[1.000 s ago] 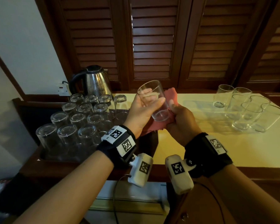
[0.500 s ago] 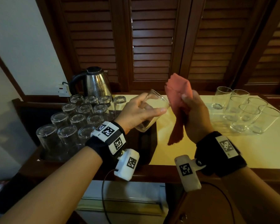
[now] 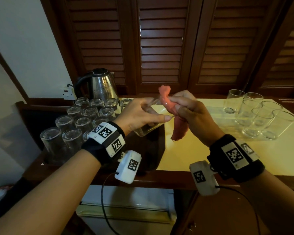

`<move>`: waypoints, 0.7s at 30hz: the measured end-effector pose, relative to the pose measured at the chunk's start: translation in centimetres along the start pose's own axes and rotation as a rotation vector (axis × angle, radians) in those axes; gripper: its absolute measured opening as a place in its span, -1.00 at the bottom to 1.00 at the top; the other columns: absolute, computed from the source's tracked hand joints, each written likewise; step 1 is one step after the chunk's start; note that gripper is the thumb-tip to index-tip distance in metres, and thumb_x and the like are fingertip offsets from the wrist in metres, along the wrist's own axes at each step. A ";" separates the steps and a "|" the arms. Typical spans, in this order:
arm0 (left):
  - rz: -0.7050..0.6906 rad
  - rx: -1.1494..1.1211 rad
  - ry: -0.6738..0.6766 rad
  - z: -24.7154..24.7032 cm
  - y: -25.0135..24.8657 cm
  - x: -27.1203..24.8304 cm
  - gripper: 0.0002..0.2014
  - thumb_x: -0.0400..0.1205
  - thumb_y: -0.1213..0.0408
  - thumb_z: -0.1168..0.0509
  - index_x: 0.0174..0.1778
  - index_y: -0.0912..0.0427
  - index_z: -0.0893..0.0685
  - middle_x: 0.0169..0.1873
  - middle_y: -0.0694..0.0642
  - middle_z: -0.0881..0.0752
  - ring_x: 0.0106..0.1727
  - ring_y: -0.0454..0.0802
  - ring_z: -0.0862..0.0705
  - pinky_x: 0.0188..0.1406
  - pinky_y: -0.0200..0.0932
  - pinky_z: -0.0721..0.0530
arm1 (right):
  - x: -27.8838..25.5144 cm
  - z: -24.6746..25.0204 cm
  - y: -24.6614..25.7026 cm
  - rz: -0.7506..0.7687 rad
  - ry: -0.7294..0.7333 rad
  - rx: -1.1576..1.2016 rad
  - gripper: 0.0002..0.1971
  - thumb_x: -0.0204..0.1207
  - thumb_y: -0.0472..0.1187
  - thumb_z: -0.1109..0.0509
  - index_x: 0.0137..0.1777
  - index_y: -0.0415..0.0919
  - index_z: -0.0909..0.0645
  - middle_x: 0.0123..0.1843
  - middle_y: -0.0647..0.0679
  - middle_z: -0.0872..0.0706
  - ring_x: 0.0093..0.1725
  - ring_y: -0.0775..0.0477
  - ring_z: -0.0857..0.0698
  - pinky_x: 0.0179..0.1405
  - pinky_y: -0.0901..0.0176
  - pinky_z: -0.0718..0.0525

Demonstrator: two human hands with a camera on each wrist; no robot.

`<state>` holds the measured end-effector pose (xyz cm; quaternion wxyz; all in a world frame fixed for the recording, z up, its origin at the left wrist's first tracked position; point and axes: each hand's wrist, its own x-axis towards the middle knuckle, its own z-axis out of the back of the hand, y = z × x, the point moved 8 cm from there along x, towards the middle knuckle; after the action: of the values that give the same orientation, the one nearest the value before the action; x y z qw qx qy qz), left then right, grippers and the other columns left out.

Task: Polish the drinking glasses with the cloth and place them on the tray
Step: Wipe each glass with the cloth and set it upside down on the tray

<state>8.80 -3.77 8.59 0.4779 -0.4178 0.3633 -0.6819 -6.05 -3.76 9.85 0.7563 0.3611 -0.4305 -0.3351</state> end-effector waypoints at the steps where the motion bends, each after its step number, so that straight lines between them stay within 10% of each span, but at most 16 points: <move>1: 0.002 0.021 -0.003 0.1 -0.2 0.0 -0.50 0.11 -0.18 -0.62 -0.05 -0.18 -0.77 -0.21 0.06 -0.84 -0.21 -0.09 -0.80 -0.05 -0.12 -0.75 | 0.0 -0.1 0.0 0.002 0.025 -0.057 -0.69 0.61 -0.20 -0.15 0.14 0.03 -0.72 0.17 0.03 -0.55 0.24 -0.08 -0.46 0.11 0.11 -0.42; 8: 0.022 0.118 0.081 -0.6 0.1 0.3 -0.45 0.09 -0.21 -0.61 -0.01 -0.21 -0.73 -0.24 -0.22 -0.80 -0.12 -0.18 -0.76 0.00 -0.07 -0.65 | -0.3 -0.8 0.0 0.019 0.257 -0.215 -0.61 0.52 -0.21 -0.13 0.11 -0.09 -0.80 0.12 -0.03 -0.63 0.16 -0.11 -0.47 0.15 0.03 -0.35; 15: 0.045 -0.023 0.141 -1.4 0.0 -0.1 -0.57 0.22 0.05 -0.61 0.00 -0.08 -0.73 -0.21 -0.05 -0.80 -0.21 -0.18 -0.77 -0.20 -0.28 -0.73 | -0.1 2.2 1.3 0.208 -0.090 -0.142 -0.80 0.51 -0.37 -0.56 0.09 -0.23 -0.70 0.04 -0.03 -0.76 -0.03 0.06 -0.78 -0.08 0.05 -0.82; 21: 0.070 -0.120 0.140 -0.9 0.2 0.0 -0.60 0.23 0.12 -0.70 -0.05 -0.05 -0.78 -0.22 -0.02 -0.84 -0.20 -0.12 -0.81 -0.15 -0.21 -0.76 | -1.2 0.5 0.7 0.164 0.068 0.118 -0.75 0.68 -0.45 -0.29 0.27 -0.46 -0.70 -0.19 -0.10 -0.80 -0.58 0.18 -0.61 -0.61 0.42 -0.44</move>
<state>8.05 -3.72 8.06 0.4488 -0.3840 0.4504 -0.6695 -6.79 -2.56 10.10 0.7727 0.3796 -0.4518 -0.2338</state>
